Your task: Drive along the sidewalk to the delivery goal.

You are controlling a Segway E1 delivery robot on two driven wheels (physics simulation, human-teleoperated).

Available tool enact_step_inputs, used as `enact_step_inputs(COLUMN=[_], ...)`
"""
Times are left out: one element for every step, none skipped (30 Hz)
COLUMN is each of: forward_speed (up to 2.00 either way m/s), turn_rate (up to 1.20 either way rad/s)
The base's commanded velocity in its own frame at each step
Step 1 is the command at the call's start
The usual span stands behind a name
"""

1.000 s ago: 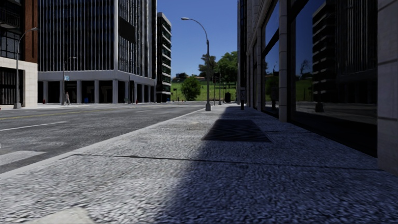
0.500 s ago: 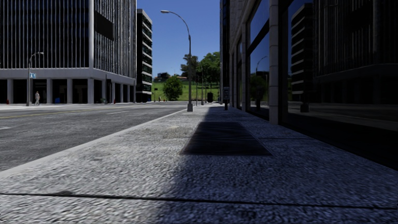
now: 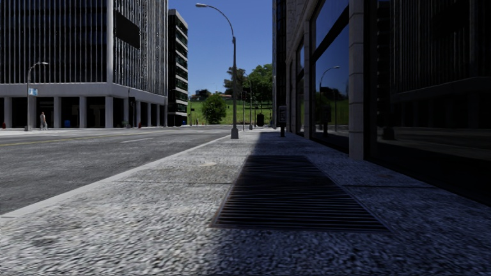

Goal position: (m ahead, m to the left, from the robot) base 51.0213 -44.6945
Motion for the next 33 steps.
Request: enact_step_inputs(forward_speed=[2.00,2.00,2.00,2.00,2.00,2.00,2.00,2.00,2.00,2.00,2.00,2.00,2.00,2.00,2.00,2.00,2.00,2.00,2.00,2.00,2.00,2.00,2.00,2.00,2.00,2.00,2.00,2.00,2.00,2.00,2.00,2.00,2.00], turn_rate=[0.00,0.00,0.00,0.00,0.00,0.00,0.00,0.00,0.00,0.00,0.00,0.00,0.00,0.00,0.00,0.00,0.00,0.00,0.00,0.00,0.00,0.00,0.00,0.00,0.00,0.00,0.00,0.00,-0.06,-0.06,-0.19,-0.23,-0.26])
